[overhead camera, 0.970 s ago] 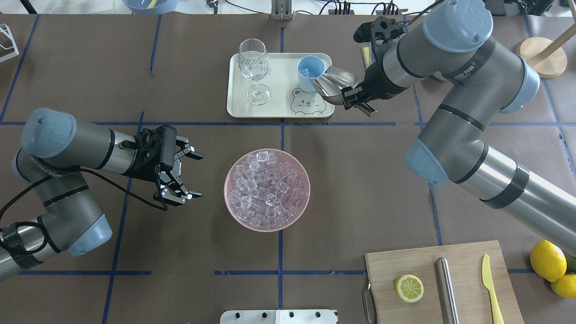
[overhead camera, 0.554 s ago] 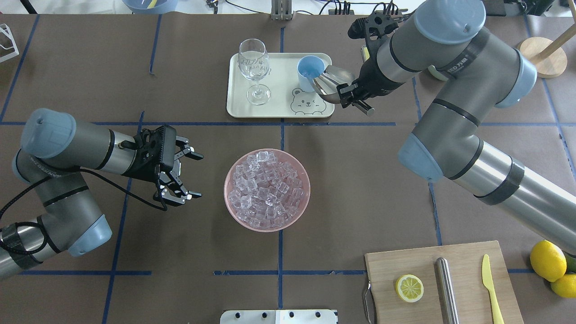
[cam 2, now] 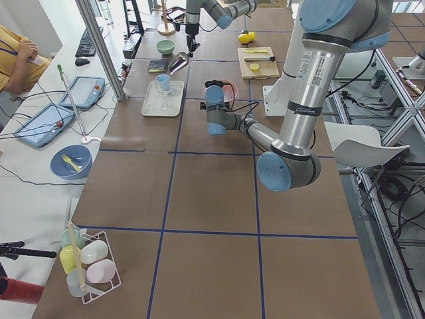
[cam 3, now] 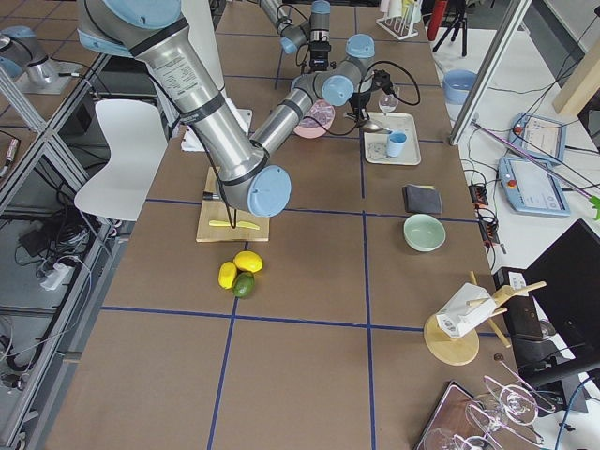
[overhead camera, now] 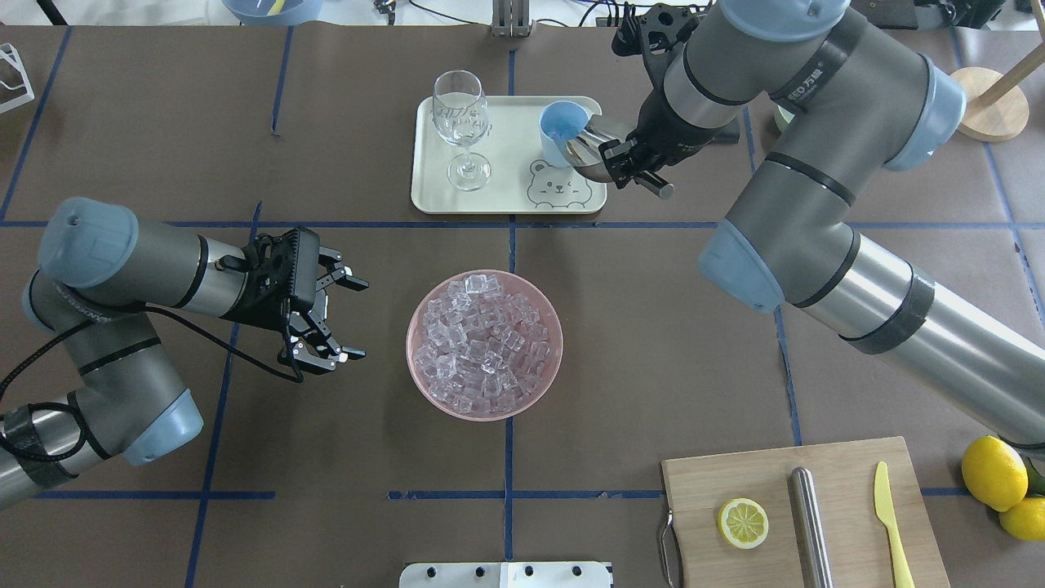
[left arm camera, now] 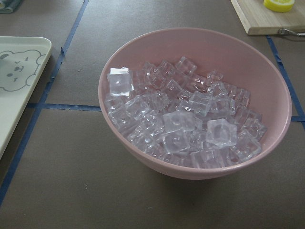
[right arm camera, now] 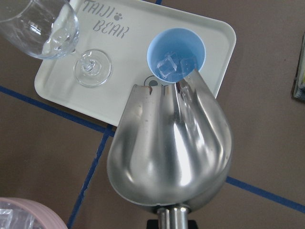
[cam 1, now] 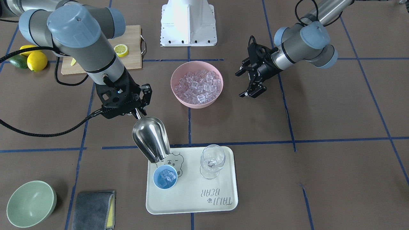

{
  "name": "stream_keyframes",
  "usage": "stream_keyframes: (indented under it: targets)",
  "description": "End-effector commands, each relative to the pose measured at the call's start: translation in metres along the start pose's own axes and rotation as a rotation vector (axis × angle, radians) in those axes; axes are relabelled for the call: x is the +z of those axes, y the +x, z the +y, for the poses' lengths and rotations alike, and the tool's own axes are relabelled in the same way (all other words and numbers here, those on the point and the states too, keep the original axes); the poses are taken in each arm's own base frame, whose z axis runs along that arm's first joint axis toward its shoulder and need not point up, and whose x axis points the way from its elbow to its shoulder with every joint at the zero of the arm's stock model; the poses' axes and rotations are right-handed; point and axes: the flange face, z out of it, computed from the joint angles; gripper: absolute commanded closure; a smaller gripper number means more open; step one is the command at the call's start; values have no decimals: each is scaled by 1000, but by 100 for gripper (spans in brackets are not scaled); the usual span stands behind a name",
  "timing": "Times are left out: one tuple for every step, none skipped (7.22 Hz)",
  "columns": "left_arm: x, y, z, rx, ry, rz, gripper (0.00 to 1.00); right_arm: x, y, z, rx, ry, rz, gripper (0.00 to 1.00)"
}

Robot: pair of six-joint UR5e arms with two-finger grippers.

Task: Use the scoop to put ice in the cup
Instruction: 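Tilt the scoop over the light blue cup to pour ice in, then carry the empty scoop back and lower it to its table spot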

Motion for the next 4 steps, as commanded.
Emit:
stream_keyframes:
  targets:
    - [0, 0, 0, 0, 0, 1, 0, -25, 26, 31, 9, 26, 3, 100]
    - [0, 0, -1, 2, 0, 1, 0, -34, 44, 53, 15, 35, 10, 100]
    - [0, 0, -1, 2, 0, 1, 0, -39, 63, 73, 27, 49, 41, 100]
    - [0, 0, -1, 2, 0, 1, 0, -42, 81, 94, 84, 57, 70, 100]
